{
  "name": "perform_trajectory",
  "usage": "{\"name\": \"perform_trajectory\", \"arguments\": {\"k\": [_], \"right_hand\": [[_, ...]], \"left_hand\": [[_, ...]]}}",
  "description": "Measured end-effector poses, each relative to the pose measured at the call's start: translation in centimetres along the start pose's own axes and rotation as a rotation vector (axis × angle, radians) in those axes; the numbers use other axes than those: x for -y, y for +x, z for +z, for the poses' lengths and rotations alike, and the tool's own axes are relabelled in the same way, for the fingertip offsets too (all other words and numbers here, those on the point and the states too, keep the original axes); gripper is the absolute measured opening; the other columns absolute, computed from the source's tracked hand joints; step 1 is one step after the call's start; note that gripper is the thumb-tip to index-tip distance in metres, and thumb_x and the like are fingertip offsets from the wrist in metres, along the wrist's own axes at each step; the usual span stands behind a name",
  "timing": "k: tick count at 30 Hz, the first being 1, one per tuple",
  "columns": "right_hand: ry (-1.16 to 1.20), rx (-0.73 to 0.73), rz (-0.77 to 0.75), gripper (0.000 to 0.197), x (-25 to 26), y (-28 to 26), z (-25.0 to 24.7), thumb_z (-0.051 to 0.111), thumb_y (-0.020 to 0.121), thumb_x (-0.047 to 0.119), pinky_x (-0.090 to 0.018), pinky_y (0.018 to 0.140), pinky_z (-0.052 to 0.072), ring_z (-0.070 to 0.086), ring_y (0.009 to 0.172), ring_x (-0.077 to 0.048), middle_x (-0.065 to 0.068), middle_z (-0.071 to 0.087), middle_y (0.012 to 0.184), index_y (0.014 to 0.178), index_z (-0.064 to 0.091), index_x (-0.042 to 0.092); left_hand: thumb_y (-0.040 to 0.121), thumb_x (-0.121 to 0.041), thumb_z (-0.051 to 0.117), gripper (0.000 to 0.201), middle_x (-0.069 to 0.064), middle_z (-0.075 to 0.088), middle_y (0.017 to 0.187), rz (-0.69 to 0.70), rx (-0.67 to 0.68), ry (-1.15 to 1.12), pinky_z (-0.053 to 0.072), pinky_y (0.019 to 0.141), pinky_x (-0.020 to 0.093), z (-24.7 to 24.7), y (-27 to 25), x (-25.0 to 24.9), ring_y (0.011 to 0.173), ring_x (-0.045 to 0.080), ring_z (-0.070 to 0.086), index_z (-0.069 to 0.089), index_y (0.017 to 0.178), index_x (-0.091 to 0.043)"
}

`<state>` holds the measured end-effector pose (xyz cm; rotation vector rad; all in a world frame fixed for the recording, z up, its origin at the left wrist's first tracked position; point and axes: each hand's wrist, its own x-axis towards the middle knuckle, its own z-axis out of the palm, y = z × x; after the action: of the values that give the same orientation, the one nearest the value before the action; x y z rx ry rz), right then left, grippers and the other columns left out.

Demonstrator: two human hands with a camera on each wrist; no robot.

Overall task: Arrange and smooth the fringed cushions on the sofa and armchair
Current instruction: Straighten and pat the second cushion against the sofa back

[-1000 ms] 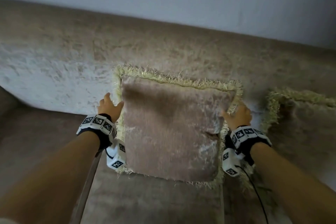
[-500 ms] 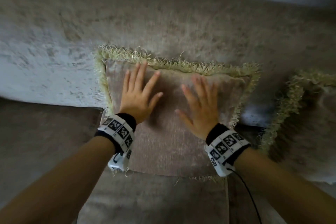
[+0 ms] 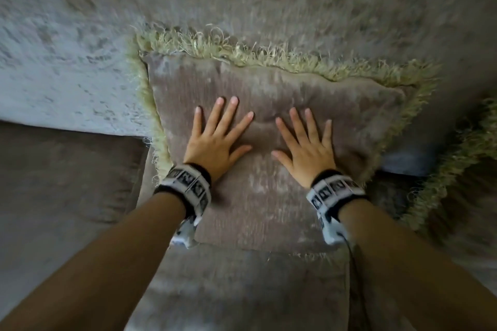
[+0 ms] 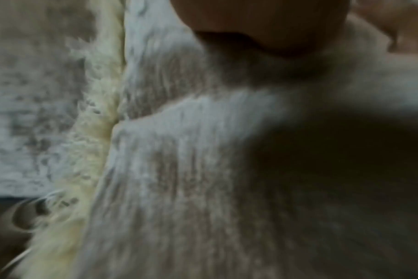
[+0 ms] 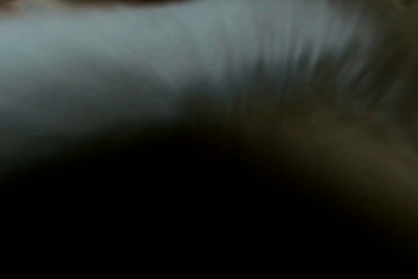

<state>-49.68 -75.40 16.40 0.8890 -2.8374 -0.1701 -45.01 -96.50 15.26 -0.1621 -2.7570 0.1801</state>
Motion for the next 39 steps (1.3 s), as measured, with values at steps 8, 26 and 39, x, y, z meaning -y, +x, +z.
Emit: {"name": "perform_trajectory", "arguments": {"k": [8, 26, 39], "right_hand": [[0.164, -0.402, 0.111, 0.069, 1.2, -5.5, -2.0, 0.029, 0.094, 0.056, -0.054, 0.111, -0.017, -0.022, 0.143, -0.019, 0.004, -0.027, 0.154, 0.147, -0.007, 0.033], [0.251, 0.095, 0.423, 0.08, -1.4, -3.7, 3.0, 0.001, 0.085, 0.065, -0.067, 0.11, 0.005, 0.0, 0.142, -0.043, -0.021, 0.001, 0.156, 0.146, -0.008, 0.014], [0.302, 0.048, 0.437, 0.074, -4.7, -0.2, -0.9, 0.017, 0.088, 0.056, -0.065, 0.111, 0.004, -0.004, 0.144, -0.037, -0.017, -0.002, 0.157, 0.15, 0.001, 0.017]], "left_hand": [[0.097, -0.05, 0.034, 0.064, 0.008, -0.013, 0.157, 0.022, -0.228, -0.133, -0.002, 0.113, 0.056, -1.1, -3.8, -0.9, 0.145, 0.025, -0.012, 0.001, 0.149, -0.031], [0.095, -0.058, 0.014, 0.064, 0.024, 0.012, 0.154, -0.238, 0.12, -0.112, 0.002, 0.107, 0.066, 0.9, -2.7, -1.1, 0.141, 0.045, 0.01, 0.001, 0.148, -0.024], [0.096, -0.054, 0.019, 0.064, 0.027, 0.007, 0.154, -0.347, 0.068, -0.241, 0.003, 0.111, 0.06, -0.5, -2.0, 1.2, 0.143, 0.042, 0.004, 0.009, 0.149, -0.02]]}}
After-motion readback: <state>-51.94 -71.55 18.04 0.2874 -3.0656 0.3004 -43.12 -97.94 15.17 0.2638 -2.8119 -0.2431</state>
